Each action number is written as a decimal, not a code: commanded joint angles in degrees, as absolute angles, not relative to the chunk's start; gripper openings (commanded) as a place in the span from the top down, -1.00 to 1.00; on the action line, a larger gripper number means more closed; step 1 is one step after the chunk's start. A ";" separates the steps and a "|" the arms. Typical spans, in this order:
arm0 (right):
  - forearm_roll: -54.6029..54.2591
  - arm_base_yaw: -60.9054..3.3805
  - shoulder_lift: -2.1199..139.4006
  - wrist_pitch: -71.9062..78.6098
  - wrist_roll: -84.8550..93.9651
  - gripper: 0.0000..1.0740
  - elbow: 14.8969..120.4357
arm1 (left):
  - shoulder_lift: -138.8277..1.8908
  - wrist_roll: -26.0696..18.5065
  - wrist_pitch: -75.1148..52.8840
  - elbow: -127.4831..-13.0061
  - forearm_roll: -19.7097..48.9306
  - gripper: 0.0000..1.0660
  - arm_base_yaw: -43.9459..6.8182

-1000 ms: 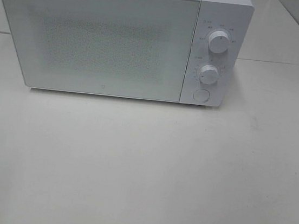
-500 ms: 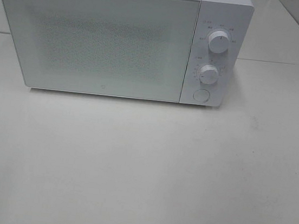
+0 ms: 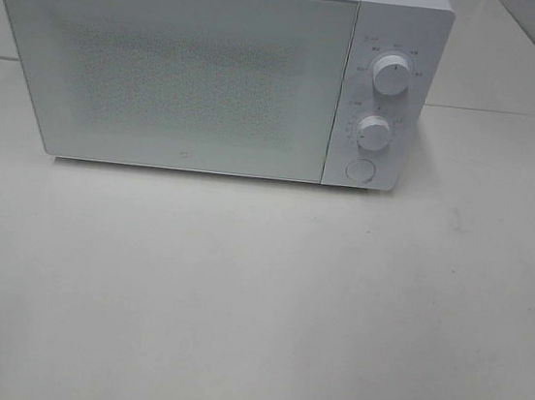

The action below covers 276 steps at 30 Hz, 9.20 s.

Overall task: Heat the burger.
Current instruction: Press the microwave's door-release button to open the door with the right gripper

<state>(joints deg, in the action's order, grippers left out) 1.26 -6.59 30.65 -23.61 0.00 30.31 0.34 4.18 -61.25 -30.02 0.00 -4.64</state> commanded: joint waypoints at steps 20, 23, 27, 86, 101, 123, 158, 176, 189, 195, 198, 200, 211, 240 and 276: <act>1.60 -6.19 54.14 4.70 0.57 -0.41 29.16 | 1.15 4.30 -61.08 -30.08 0.00 -0.83 -4.41; 1.60 -6.19 56.55 11.34 0.57 -0.41 27.62 | 1.15 4.30 -61.08 -30.08 0.00 -0.83 -4.41; 1.60 -6.19 60.33 21.54 0.63 -0.41 24.92 | 1.15 4.30 -61.08 -30.08 0.00 -0.83 -4.41; -46.64 -47.10 94.88 62.62 7.45 -0.41 17.65 | 1.15 4.30 -61.08 -30.08 0.00 -0.83 -4.41; -46.64 -47.10 94.88 62.62 -29.39 -0.16 17.65 | 1.15 4.30 -61.08 -30.08 0.00 -0.83 -4.41; -46.87 -46.93 94.88 61.76 -74.37 1.00 17.70 | 1.15 4.30 -61.08 -30.08 0.00 -0.83 -4.41; -47.44 -46.70 109.89 63.31 -80.62 1.00 27.10 | 1.15 4.30 -61.08 -30.08 0.00 -0.83 -4.41; -39.76 -38.10 111.50 61.48 -78.21 1.00 31.05 | 1.15 4.30 -61.08 -30.08 0.00 -0.83 -4.41; -33.63 -32.72 114.13 58.61 -77.06 1.00 35.41 | 1.15 4.30 -61.08 -30.08 0.00 -0.83 -4.41; -32.77 -32.72 116.94 58.67 -77.86 1.00 38.16 | 1.15 4.30 -61.08 -30.08 0.00 -0.83 -4.41; -32.77 -32.72 119.18 58.61 -77.86 1.00 40.11 | 1.15 4.30 -61.08 -30.08 0.00 -0.83 -4.41; -32.89 -32.72 119.69 58.61 -77.86 1.00 40.51 | 1.15 4.30 -61.08 -30.08 0.00 -0.83 -4.41; -32.95 -32.03 123.47 58.61 -77.98 1.00 43.89 | 1.15 4.30 -61.08 -30.08 0.00 -0.83 -4.41; -36.55 -28.65 125.31 59.30 -75.52 1.00 51.97 | 1.15 4.30 -61.08 -30.08 0.00 -0.83 -4.41; -39.65 -29.11 125.36 65.66 -70.07 1.00 61.59 | 1.15 4.30 -61.08 -30.08 0.00 -0.83 -4.41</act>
<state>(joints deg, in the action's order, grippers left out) -47.10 -31.40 126.57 51.05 -70.42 55.63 0.34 4.18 -61.25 -30.02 0.00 -4.64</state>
